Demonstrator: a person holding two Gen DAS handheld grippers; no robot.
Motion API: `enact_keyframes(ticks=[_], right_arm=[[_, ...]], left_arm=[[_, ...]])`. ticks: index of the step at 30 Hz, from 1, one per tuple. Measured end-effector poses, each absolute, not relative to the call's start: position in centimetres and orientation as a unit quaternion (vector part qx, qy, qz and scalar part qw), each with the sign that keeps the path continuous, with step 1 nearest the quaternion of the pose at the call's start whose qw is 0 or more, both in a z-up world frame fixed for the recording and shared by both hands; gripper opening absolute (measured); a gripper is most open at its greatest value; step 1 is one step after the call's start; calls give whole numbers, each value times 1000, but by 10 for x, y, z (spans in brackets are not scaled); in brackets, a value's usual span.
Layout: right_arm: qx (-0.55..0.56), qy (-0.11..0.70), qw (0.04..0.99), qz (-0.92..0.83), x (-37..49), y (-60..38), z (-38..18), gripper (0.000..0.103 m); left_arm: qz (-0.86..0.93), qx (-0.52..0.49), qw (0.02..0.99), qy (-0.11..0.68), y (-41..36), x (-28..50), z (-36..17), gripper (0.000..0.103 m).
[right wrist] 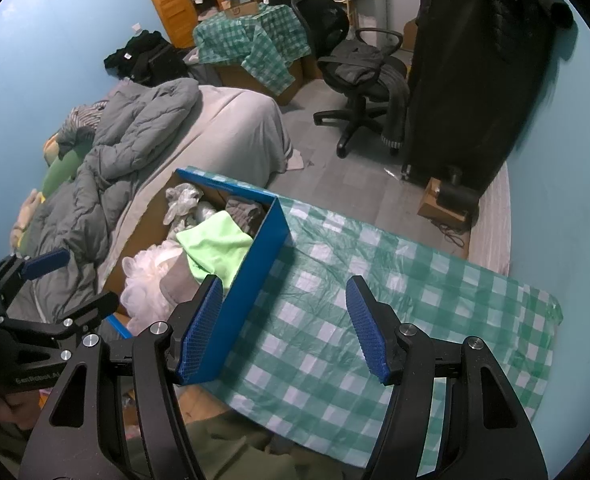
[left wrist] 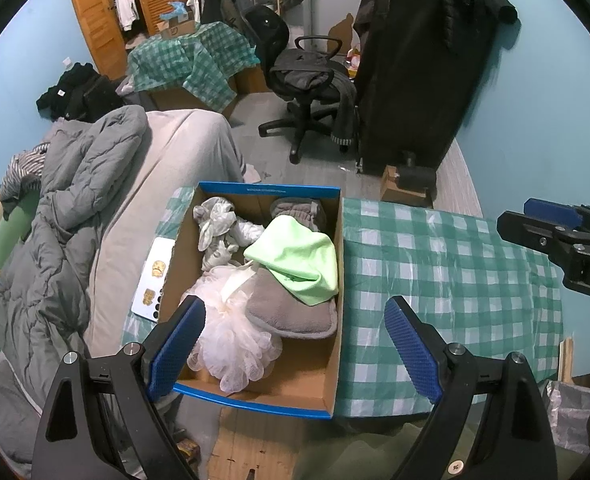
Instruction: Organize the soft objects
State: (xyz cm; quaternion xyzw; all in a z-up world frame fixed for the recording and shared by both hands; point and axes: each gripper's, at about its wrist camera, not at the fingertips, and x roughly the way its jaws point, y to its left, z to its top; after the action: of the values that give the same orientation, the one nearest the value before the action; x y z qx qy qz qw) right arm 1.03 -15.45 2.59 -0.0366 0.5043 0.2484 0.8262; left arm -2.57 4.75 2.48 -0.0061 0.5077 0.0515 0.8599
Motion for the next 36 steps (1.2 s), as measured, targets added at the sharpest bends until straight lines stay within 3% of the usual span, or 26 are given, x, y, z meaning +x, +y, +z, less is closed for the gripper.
enact_keyframes(ticks=[36], right_arm=[[-41,502,825,256,6,-145,32,63]], left_arm=[[78,-18,859,505,61,-24,27,92]])
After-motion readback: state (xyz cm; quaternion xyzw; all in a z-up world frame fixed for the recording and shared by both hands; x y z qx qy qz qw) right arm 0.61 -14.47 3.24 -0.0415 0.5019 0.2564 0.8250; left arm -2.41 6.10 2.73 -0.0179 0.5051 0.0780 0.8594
